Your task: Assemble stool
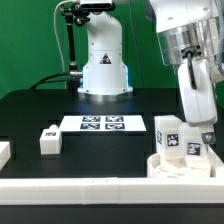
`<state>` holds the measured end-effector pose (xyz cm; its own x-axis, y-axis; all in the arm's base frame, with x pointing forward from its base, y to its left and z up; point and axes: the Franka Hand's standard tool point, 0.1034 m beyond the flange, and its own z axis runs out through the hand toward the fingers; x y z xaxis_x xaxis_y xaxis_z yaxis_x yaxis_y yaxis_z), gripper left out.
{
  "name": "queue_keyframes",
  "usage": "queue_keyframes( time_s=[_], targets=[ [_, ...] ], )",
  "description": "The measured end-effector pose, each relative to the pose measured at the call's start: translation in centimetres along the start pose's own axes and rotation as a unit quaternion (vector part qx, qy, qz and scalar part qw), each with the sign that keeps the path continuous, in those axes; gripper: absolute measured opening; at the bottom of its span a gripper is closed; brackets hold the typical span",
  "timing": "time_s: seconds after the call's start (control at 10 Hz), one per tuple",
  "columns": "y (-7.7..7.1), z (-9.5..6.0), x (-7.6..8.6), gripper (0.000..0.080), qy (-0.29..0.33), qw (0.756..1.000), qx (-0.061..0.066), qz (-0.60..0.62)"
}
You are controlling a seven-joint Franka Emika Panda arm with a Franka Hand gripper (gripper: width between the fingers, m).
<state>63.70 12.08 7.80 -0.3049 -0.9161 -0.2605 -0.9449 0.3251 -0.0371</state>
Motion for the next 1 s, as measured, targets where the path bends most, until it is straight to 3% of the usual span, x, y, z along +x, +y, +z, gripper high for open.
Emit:
queue_keyframes(
  time_s=[0.1,0.2,0.3,0.5,0.8,1.0],
  targets=[
    [0.0,0.0,0.0,0.0545,0.000,1.000,0.000,-0.003],
    [0.0,0.0,0.1,0.0545,0.000,1.000,-0.003,-0.025],
    [0.0,-0.1,0.2,0.0628,0.000,0.999,-0.006,-0.041],
    [-0.2,-0.6,0.2,0.0643,-0.003,0.995,-0.012,-0.098],
    [-0.9,-1.9,-0.3,0.0649,-0.008,0.977,0.001,-0.211],
    [-1.2,-2.1,-0.4,0.0649,-0.008,0.961,0.004,-0.278]
  ],
)
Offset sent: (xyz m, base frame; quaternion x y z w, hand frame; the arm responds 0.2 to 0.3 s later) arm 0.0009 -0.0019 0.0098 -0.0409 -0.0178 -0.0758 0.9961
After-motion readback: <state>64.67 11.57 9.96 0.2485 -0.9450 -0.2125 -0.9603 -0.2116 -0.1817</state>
